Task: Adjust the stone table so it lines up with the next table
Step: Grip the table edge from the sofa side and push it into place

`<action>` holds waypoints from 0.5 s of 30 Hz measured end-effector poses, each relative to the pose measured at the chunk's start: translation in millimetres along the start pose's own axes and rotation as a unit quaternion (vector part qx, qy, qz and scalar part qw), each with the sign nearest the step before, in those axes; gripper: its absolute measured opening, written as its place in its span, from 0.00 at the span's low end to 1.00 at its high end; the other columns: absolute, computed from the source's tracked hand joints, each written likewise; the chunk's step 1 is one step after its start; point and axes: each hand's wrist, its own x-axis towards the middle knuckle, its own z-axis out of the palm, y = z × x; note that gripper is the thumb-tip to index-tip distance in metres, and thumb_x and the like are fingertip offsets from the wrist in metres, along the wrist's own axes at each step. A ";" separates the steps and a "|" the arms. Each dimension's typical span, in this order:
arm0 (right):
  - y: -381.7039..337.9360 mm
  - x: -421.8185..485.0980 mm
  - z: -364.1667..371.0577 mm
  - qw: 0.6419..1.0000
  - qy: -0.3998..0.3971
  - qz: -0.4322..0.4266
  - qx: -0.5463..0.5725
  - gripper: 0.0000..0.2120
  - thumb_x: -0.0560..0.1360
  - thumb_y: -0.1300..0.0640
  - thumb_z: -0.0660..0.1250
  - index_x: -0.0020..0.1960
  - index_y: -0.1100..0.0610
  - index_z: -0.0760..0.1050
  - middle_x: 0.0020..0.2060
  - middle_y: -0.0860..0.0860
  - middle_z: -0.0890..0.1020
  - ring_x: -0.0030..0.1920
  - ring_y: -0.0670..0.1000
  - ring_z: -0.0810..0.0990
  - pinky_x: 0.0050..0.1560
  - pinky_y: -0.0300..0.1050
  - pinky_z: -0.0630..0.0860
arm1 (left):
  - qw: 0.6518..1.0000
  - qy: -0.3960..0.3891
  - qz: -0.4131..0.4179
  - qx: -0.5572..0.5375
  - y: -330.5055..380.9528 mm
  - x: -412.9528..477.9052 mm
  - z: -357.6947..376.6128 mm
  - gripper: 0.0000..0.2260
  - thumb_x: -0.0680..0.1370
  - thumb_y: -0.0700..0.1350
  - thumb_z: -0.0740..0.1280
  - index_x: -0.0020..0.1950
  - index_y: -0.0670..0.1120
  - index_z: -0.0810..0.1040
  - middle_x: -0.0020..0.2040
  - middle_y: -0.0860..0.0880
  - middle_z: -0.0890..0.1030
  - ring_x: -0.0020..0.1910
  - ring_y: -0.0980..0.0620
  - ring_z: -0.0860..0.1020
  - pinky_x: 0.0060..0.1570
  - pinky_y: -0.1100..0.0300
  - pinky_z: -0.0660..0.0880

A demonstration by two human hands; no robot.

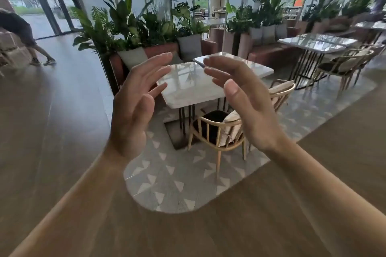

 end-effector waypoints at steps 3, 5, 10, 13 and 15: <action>43.9 47.8 25.2 1.000 -0.002 0.003 0.010 0.28 0.81 0.43 0.61 0.76 0.57 0.70 0.74 0.51 0.79 0.75 0.49 0.80 0.76 0.49 0.77 | 1.000 0.018 -0.003 0.003 -47.0 29.8 -31.6 0.36 0.77 0.77 0.61 0.76 0.55 0.72 0.79 0.49 0.73 0.80 0.45 0.73 0.78 0.42 0.71; 77.4 76.7 48.2 1.000 -0.008 0.008 0.018 0.26 0.81 0.44 0.61 0.75 0.55 0.70 0.73 0.51 0.79 0.75 0.49 0.80 0.76 0.47 0.77 | 1.000 0.015 0.000 0.009 -87.8 47.7 -53.4 0.36 0.78 0.76 0.61 0.77 0.54 0.72 0.79 0.49 0.72 0.80 0.45 0.73 0.78 0.41 0.71; 164.1 162.5 112.3 1.000 0.007 0.015 0.001 0.25 0.81 0.43 0.61 0.74 0.55 0.71 0.73 0.51 0.80 0.75 0.49 0.80 0.76 0.51 0.77 | 1.000 0.009 0.009 -0.015 -194.1 113.0 -130.1 0.35 0.77 0.76 0.61 0.76 0.55 0.72 0.79 0.49 0.73 0.80 0.44 0.74 0.76 0.44 0.73; 201.8 219.0 144.9 0.999 0.030 0.007 0.015 0.33 0.81 0.31 0.64 0.74 0.55 0.71 0.73 0.52 0.80 0.75 0.51 0.80 0.76 0.52 0.77 | 0.999 -0.010 0.008 -0.036 -246.1 160.8 -174.2 0.35 0.77 0.76 0.62 0.75 0.54 0.73 0.79 0.46 0.74 0.79 0.43 0.74 0.76 0.42 0.73; 224.3 253.9 161.1 0.999 0.041 0.002 0.015 0.40 0.79 0.25 0.60 0.75 0.57 0.70 0.73 0.53 0.80 0.75 0.52 0.80 0.75 0.51 0.78 | 0.999 -0.036 0.011 -0.028 -279.5 193.0 -197.2 0.37 0.79 0.75 0.61 0.77 0.50 0.70 0.80 0.43 0.73 0.80 0.43 0.73 0.76 0.40 0.73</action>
